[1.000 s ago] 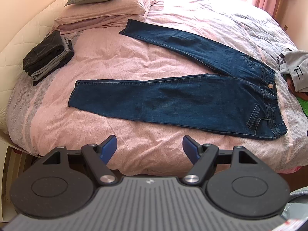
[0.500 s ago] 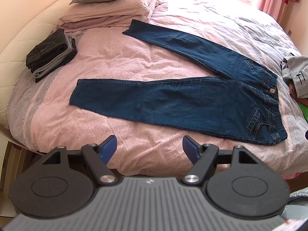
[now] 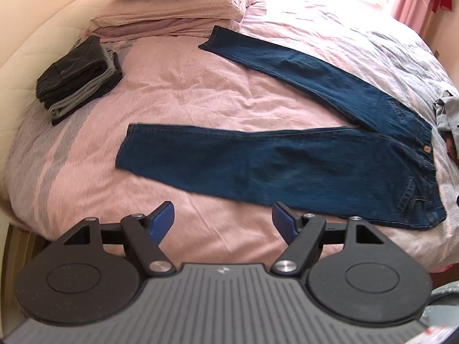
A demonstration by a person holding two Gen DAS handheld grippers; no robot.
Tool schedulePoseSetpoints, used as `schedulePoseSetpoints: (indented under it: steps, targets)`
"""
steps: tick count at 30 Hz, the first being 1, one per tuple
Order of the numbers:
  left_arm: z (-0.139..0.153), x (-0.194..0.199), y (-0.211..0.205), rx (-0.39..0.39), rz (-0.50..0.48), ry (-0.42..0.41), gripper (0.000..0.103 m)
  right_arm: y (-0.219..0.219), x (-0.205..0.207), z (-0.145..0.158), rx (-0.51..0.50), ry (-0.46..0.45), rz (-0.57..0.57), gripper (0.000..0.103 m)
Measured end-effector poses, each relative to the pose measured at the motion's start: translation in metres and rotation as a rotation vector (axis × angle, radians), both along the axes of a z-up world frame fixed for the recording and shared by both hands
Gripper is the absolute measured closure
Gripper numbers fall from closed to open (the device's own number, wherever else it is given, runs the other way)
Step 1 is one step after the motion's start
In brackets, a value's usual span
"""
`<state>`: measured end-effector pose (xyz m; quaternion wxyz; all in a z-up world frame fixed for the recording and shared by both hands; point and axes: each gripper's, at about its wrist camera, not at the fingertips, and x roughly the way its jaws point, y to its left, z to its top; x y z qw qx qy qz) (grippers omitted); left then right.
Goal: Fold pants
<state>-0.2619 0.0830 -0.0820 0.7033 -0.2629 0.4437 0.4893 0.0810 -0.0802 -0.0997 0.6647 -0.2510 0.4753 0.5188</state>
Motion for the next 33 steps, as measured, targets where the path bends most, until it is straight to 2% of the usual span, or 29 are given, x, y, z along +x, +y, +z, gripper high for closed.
schedulePoseSetpoints:
  steps: [6,9,15,17,20,25,33]
  targets:
    - [0.005,-0.018,0.078,0.039,-0.171,-0.028,0.031,0.041,-0.043,0.005,0.014,-0.008,-0.144,0.041]
    - [0.008,-0.018,0.113,0.050,-0.268,-0.025,0.031,0.048,-0.062,0.012,0.040,-0.005,-0.231,0.041]
    - [0.001,0.005,0.158,0.052,-0.455,-0.015,0.031,0.028,-0.081,0.012,0.008,0.017,-0.469,0.041]
    - [-0.002,0.014,0.163,0.040,-0.493,-0.040,0.031,0.016,-0.079,0.011,-0.003,0.035,-0.553,0.041]
    - [-0.011,0.028,0.166,0.008,-0.539,-0.083,0.031,0.002,-0.072,0.011,-0.007,0.016,-0.637,0.041]
    - [-0.029,0.036,0.169,-0.011,-0.571,-0.093,0.031,0.001,-0.067,0.001,-0.020,-0.016,-0.657,0.041]
    - [-0.058,0.034,0.198,-0.036,-0.520,-0.068,0.031,0.032,-0.038,-0.033,-0.045,-0.020,-0.573,0.041]
